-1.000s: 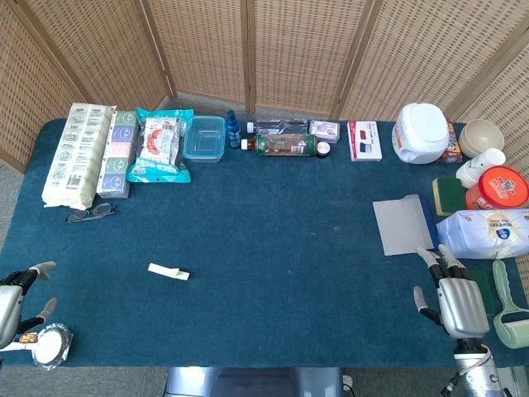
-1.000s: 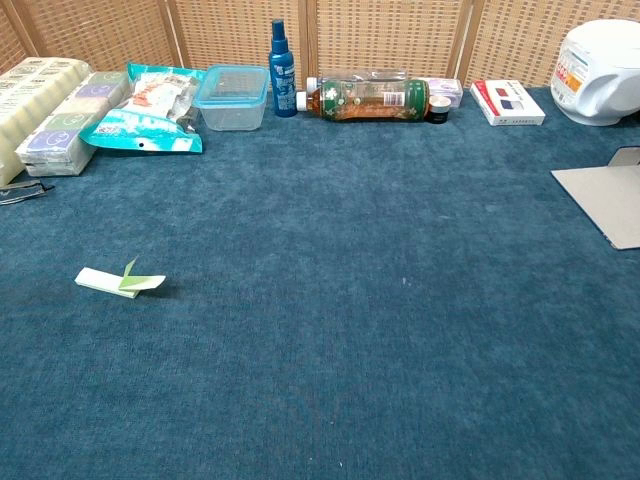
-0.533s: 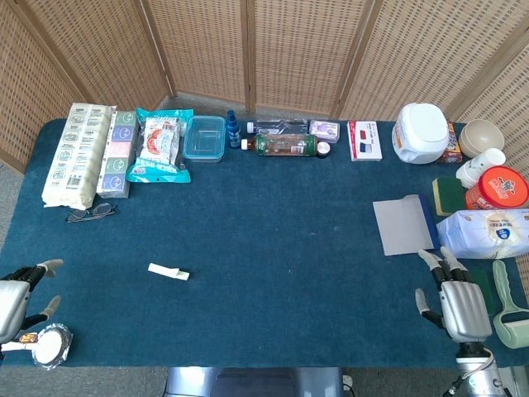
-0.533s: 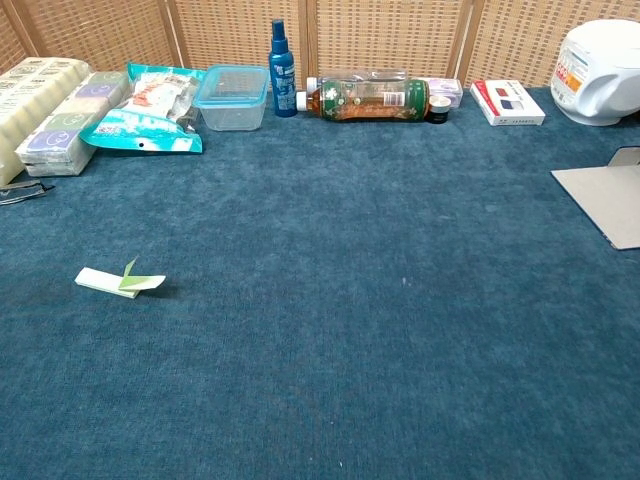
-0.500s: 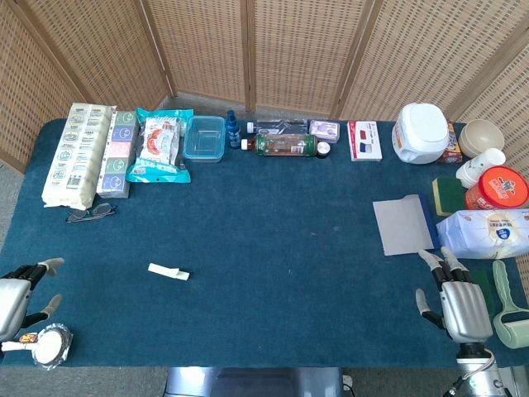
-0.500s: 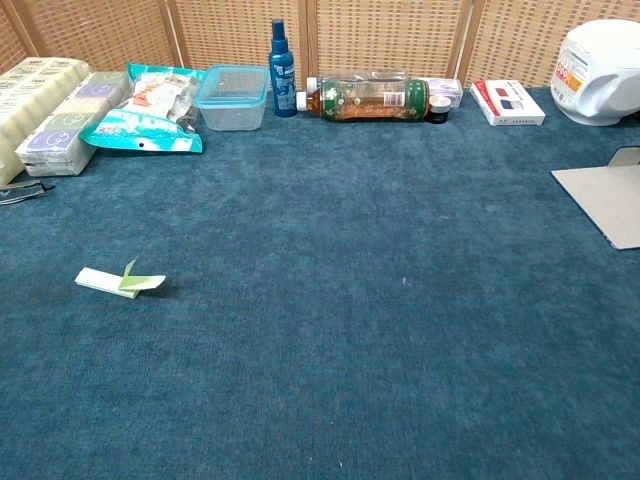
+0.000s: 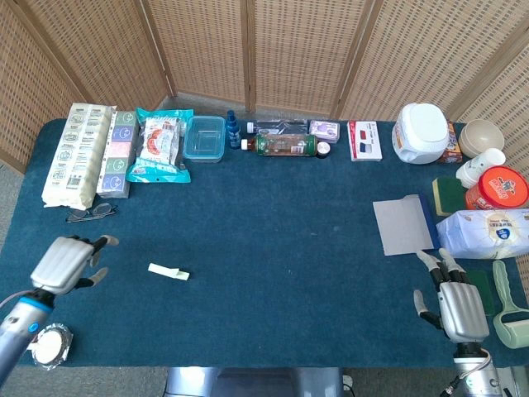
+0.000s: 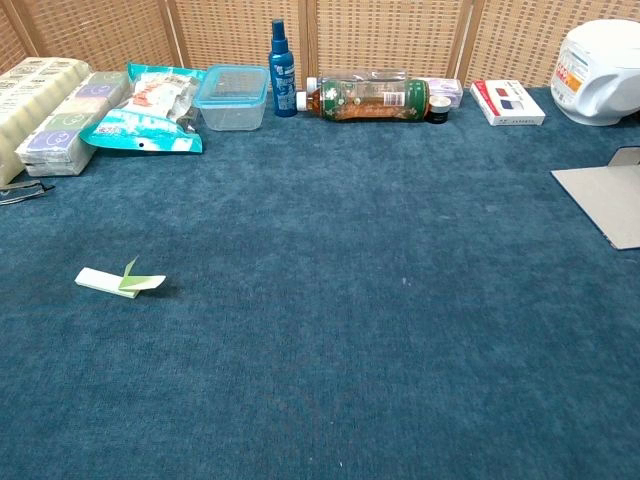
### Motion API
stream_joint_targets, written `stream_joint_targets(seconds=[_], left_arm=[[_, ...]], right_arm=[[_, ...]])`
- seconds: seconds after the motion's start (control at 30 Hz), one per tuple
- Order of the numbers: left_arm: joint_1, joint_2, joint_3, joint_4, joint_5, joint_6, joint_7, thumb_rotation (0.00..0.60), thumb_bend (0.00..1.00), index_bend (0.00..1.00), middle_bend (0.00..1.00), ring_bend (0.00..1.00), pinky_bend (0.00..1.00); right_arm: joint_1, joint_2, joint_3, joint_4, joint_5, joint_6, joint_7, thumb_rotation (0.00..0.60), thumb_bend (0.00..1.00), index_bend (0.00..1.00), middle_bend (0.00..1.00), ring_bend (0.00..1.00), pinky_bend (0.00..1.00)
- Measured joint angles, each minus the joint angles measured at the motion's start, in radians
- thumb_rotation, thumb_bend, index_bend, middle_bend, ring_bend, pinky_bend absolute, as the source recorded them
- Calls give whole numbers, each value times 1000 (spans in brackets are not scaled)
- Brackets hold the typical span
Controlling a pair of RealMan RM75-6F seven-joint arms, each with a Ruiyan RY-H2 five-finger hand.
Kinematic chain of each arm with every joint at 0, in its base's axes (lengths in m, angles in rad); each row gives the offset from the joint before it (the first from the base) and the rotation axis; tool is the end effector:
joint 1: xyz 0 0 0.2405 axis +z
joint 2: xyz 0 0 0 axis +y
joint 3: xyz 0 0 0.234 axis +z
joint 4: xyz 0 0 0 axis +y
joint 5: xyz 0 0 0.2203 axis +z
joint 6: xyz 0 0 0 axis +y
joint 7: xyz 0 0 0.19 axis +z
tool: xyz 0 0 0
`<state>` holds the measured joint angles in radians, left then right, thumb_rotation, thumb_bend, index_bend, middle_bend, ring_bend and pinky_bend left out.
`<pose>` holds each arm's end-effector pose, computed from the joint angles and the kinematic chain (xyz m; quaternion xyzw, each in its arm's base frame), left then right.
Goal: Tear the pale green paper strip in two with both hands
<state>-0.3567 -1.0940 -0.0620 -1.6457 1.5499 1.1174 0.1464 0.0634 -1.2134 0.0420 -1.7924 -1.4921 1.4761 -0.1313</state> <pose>-0.2383 0.2907 0.0799 -0.7533 -0.3244 -0.3178 0.4756 -0.2503 -0.2146 0.0959 0.5709 -0.4428 0.4169 0.5516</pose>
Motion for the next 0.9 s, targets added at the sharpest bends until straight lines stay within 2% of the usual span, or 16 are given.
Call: stream_joint_targets(seconds=[0.13, 0.33, 0.47, 0.9], left_arm=[[-51, -66, -17, 34, -8, -39, 66, 600, 230, 385, 994, 980, 804], [-94, -142, -21, 64, -55, -90, 155, 600, 231, 412, 1000, 1000, 856], [-110, -184, -14, 76, -98, -117, 183, 600, 233, 435, 1000, 1000, 864], [-132, -277, 16, 178, -122, -135, 183, 600, 234, 455, 1000, 1000, 864]], right_arm=[[3, -2, 6, 1, 10, -5, -4, 600, 491, 147, 242, 50, 180], [9, -6, 12, 4, 28, -19, -11, 600, 491, 147, 242, 50, 180], [13, -7, 17, 5, 33, -23, -12, 600, 491, 146, 243, 50, 180], [11, -10, 19, 13, 52, -25, -16, 600, 491, 146, 243, 50, 180]])
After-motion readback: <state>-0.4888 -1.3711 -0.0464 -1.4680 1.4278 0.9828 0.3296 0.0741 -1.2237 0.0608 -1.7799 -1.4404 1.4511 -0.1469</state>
